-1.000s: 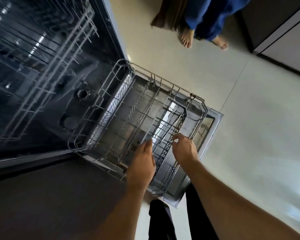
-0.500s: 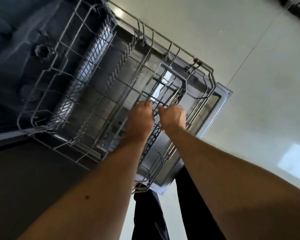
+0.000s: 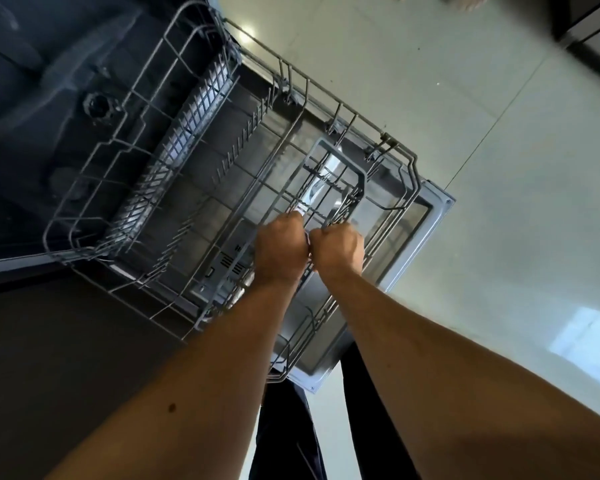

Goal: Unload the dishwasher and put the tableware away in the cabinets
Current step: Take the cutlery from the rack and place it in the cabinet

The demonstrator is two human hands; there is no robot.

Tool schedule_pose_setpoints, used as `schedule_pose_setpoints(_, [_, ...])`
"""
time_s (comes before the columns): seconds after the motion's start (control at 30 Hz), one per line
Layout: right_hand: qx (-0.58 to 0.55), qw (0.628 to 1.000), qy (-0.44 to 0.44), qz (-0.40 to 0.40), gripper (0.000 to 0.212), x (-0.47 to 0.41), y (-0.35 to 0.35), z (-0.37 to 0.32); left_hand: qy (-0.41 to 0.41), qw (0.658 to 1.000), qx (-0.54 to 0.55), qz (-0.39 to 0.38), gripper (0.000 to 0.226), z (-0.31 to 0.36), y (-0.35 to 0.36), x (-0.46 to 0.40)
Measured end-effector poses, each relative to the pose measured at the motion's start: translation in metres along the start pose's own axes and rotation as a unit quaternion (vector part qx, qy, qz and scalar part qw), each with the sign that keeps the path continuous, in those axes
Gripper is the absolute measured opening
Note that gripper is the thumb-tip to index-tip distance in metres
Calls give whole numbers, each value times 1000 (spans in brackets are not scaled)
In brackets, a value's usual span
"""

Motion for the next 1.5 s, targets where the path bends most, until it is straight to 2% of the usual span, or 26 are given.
schedule_pose_setpoints(0.13, [19, 999, -30, -1, 21, 45, -24, -14, -96, 989, 109, -36, 8, -2, -29, 40])
schedule_pose_setpoints(0.23, [44, 997, -58, -7, 23, 86, -39, -33, -98, 979, 167, -63, 10, 2, -64, 78])
schedule_pose_setpoints(0.4, [18, 994, -110, -21, 30, 168, -50, -73, -131, 941, 309, -37, 18, 7, -141, 147])
schedule_pose_setpoints(0.6, [22, 986, -165, -25, 29, 271, -55, -119, -57, 916, 397, 11, 15, 5, -241, 218])
schedule_pose_setpoints(0.73, [45, 976, -211, -21, 30, 333, -61, -145, -55, 858, 511, 23, 26, 0, -293, 260])
schedule_pose_setpoints(0.87, [38, 971, -234, -22, 23, 377, -63, -163, -36, 759, 649, 41, 33, -5, -336, 296])
schedule_pose_setpoints(0.9, [27, 972, -233, -29, 21, 387, -63, -165, -32, 746, 664, 40, 33, -7, -344, 305])
schedule_pose_setpoints(1.03, [44, 965, -256, -39, 18, 421, -62, -165, -22, 713, 699, 46, 31, -16, -353, 339])
schedule_pose_setpoints(1.27, [107, 932, -337, -78, 19, 467, -63, -176, -66, 670, 728, 125, 33, -10, -356, 404])
schedule_pose_setpoints(1.5, [164, 886, -423, -92, 24, 522, -45, -149, -99, 606, 746, 258, 23, -11, -328, 501])
Point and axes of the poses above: each hand's wrist, its own x-axis away from the middle knuckle, its own y-axis out of the palm, z = x × y, the point moved 4 cm from there along -x, towards the middle knuckle, and after that the axes turned 9 degrees about -z, right-handed, at the moved point
